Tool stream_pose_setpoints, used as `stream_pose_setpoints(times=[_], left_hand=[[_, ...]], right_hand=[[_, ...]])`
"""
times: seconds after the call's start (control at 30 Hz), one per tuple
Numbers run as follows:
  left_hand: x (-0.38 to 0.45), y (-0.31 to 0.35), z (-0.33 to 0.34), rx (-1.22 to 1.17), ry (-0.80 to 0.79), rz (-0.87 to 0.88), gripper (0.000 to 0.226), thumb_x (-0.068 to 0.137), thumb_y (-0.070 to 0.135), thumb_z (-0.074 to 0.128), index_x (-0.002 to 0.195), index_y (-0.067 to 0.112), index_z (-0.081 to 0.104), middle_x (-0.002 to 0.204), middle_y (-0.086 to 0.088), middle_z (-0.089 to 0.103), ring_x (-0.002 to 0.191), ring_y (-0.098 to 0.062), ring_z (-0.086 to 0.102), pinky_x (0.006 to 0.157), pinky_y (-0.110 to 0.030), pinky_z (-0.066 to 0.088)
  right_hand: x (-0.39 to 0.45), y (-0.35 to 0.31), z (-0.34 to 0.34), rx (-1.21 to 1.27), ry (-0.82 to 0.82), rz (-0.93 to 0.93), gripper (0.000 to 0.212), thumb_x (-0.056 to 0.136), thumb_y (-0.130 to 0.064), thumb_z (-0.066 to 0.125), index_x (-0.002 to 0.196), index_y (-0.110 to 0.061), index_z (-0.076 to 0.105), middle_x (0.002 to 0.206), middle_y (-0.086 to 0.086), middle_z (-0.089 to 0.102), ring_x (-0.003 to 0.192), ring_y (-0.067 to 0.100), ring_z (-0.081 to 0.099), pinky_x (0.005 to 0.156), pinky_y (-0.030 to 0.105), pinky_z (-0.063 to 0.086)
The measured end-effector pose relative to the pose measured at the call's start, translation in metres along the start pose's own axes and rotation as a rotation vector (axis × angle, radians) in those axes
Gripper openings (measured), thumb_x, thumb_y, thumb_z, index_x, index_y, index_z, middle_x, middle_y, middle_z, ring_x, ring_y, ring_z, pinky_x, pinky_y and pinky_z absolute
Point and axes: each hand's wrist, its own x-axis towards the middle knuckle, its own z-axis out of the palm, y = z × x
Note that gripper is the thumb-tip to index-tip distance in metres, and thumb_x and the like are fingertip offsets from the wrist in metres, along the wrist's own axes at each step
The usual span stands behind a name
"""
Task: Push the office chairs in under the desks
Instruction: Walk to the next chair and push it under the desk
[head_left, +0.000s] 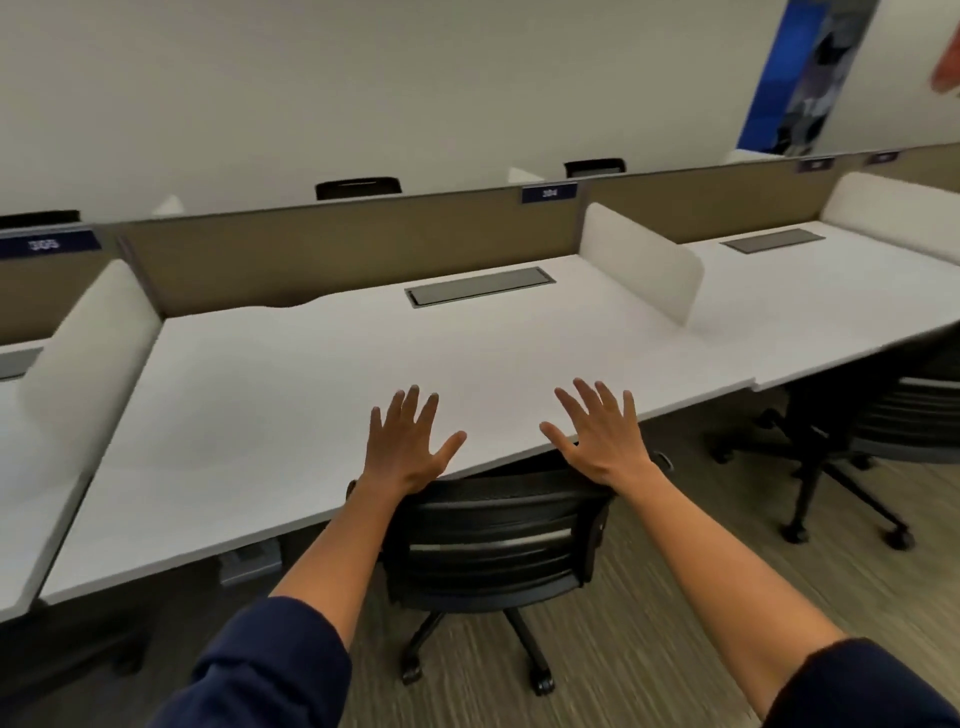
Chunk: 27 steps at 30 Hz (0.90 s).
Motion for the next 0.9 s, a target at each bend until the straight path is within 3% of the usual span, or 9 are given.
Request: stream_pose_setpoints(times=[0.07, 0.13, 0.2, 0.27, 0.33, 0.4, 0.57, 0.77, 0.9], left_hand=[[0.003, 0.001, 0.006, -0.065, -0.073, -0.059, 0.084, 0.095, 0.076, 0.025, 0.161, 0.024, 0.021, 0.171, -0.006, 0.008, 0.157, -0.025, 0.008, 0.125, -0.049, 0.011], [0.007, -0.002, 0.009, -0.113, -0.129, -0.12, 0.084, 0.093, 0.079, 0.025, 0.151, 0.021, 0.043, 0.163, -0.007, 0.034, 0.148, -0.027, 0.034, 0.115, -0.046, 0.032], [0.008, -0.004, 0.011, -0.139, -0.16, -0.152, 0.085, 0.089, 0.083, 0.025, 0.132, 0.02, 0.064, 0.139, -0.004, 0.062, 0.125, -0.027, 0.058, 0.097, -0.042, 0.046], [0.006, -0.006, 0.013, -0.171, -0.184, -0.163, 0.081, 0.087, 0.085, 0.024, 0.094, 0.021, 0.073, 0.102, -0.002, 0.072, 0.094, -0.025, 0.066, 0.079, -0.037, 0.049], [0.0, -0.008, 0.015, -0.2, -0.242, -0.178, 0.075, 0.086, 0.086, 0.025, 0.06, 0.019, 0.046, 0.067, 0.001, 0.056, 0.063, -0.021, 0.053, 0.062, -0.033, 0.04], [-0.006, -0.006, 0.013, -0.213, -0.305, -0.172, 0.074, 0.084, 0.088, 0.027, 0.059, 0.019, 0.032, 0.06, 0.001, 0.045, 0.055, -0.02, 0.043, 0.06, -0.033, 0.035], [-0.027, -0.002, 0.008, -0.081, -0.386, -0.133, 0.083, 0.079, 0.093, 0.02, 0.061, 0.018, 0.049, 0.064, 0.001, 0.055, 0.062, -0.02, 0.055, 0.064, -0.033, 0.041], [-0.067, 0.018, 0.011, 0.01, -0.272, -0.068, 0.076, 0.082, 0.092, 0.021, 0.056, 0.021, 0.03, 0.054, 0.003, 0.037, 0.051, -0.019, 0.039, 0.059, -0.032, 0.032], [-0.094, 0.038, 0.013, 0.011, -0.144, -0.056, 0.077, 0.084, 0.09, 0.021, 0.06, 0.019, 0.038, 0.055, 0.002, 0.044, 0.052, -0.019, 0.045, 0.056, -0.031, 0.035]], right_hand=[[0.017, 0.008, 0.01, 0.023, -0.087, -0.028, 0.08, 0.093, -0.076, 0.013, 0.159, -0.031, 0.017, 0.168, 0.002, 0.014, 0.155, 0.027, 0.01, 0.123, 0.057, 0.002], [0.027, 0.01, 0.017, 0.065, -0.16, -0.06, 0.08, 0.093, -0.076, 0.016, 0.152, -0.027, 0.037, 0.158, 0.005, 0.04, 0.146, 0.029, 0.034, 0.119, 0.057, 0.022], [0.036, 0.009, 0.019, 0.124, -0.198, -0.075, 0.086, 0.089, -0.081, 0.012, 0.117, -0.02, 0.067, 0.123, 0.008, 0.068, 0.118, 0.031, 0.061, 0.095, 0.048, 0.047], [0.04, 0.005, 0.023, 0.154, -0.179, -0.094, 0.085, 0.084, -0.084, 0.008, 0.07, -0.016, 0.057, 0.077, 0.006, 0.065, 0.078, 0.028, 0.065, 0.069, 0.038, 0.049], [0.039, 0.002, 0.028, 0.148, -0.166, -0.121, 0.078, 0.088, -0.082, 0.012, 0.059, -0.016, 0.04, 0.059, 0.003, 0.052, 0.056, 0.024, 0.054, 0.058, 0.033, 0.043], [0.037, 0.001, 0.029, 0.153, -0.142, -0.146, 0.075, 0.09, -0.08, 0.015, 0.056, -0.016, 0.036, 0.055, 0.002, 0.047, 0.051, 0.023, 0.048, 0.055, 0.031, 0.039], [0.019, 0.01, 0.022, 0.158, -0.128, -0.151, 0.075, 0.093, -0.076, 0.016, 0.055, -0.015, 0.038, 0.056, 0.003, 0.05, 0.054, 0.024, 0.052, 0.061, 0.034, 0.045], [-0.027, 0.026, 0.016, 0.149, -0.127, -0.151, 0.076, 0.094, -0.074, 0.019, 0.052, -0.015, 0.041, 0.056, 0.004, 0.053, 0.058, 0.027, 0.058, 0.072, 0.039, 0.055], [-0.063, 0.041, 0.017, 0.071, -0.031, -0.252, 0.08, 0.095, -0.073, 0.02, 0.069, -0.01, 0.064, 0.065, 0.003, 0.064, 0.061, 0.021, 0.061, 0.068, 0.038, 0.056]])
